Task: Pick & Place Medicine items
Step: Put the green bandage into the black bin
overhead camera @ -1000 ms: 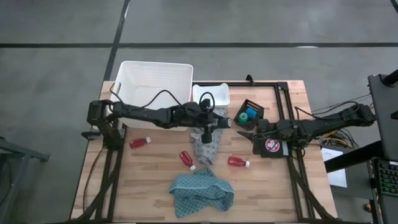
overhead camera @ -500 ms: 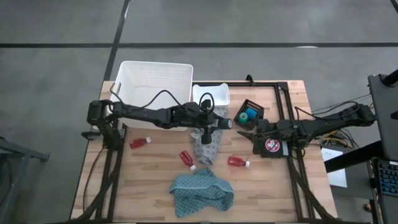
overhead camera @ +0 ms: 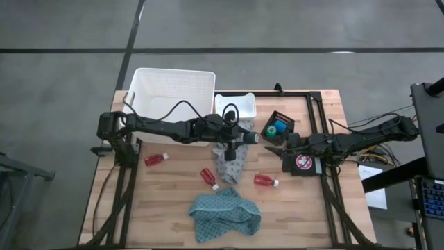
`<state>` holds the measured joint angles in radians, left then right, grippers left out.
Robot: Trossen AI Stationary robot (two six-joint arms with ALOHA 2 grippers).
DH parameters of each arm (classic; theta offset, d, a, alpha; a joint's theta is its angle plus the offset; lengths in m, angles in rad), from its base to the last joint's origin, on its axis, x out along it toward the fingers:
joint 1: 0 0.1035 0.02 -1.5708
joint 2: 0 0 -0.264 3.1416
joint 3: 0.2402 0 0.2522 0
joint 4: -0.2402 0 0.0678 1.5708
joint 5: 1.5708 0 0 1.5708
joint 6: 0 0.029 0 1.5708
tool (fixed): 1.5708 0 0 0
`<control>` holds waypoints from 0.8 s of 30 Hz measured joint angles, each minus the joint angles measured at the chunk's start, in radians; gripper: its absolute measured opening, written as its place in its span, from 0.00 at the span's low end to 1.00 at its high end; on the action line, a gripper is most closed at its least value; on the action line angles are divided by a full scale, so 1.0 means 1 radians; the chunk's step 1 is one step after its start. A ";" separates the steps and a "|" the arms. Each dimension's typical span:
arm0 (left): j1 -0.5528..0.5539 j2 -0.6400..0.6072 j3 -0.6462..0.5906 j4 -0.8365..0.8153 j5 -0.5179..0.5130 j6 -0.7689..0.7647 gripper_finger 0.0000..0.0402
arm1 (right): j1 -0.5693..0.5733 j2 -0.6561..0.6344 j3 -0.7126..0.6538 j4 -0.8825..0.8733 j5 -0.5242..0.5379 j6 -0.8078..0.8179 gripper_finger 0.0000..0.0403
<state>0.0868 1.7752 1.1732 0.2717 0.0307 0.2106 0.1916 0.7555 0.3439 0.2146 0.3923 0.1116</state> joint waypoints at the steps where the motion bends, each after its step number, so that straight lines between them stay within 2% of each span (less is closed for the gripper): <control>1: 0.000 0.000 0.000 0.002 0.000 0.000 0.48 | 0.000 0.000 0.000 0.000 0.000 0.000 0.39; 15: -0.001 -0.001 0.000 0.001 0.000 0.002 0.48 | 0.000 0.000 0.000 0.003 0.030 -0.014 0.39; 20: -0.001 -0.001 0.000 -0.007 0.000 0.000 0.49 | 0.000 0.012 -0.001 0.001 0.028 0.147 0.38; 24: -0.001 -0.001 0.000 -0.007 0.000 -0.001 0.49 | 0.000 0.050 -0.003 0.003 0.028 0.001 0.38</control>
<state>0.0860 1.7741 1.1728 0.2649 0.0307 0.2100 0.1917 0.8051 0.3408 0.2176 0.4199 0.1125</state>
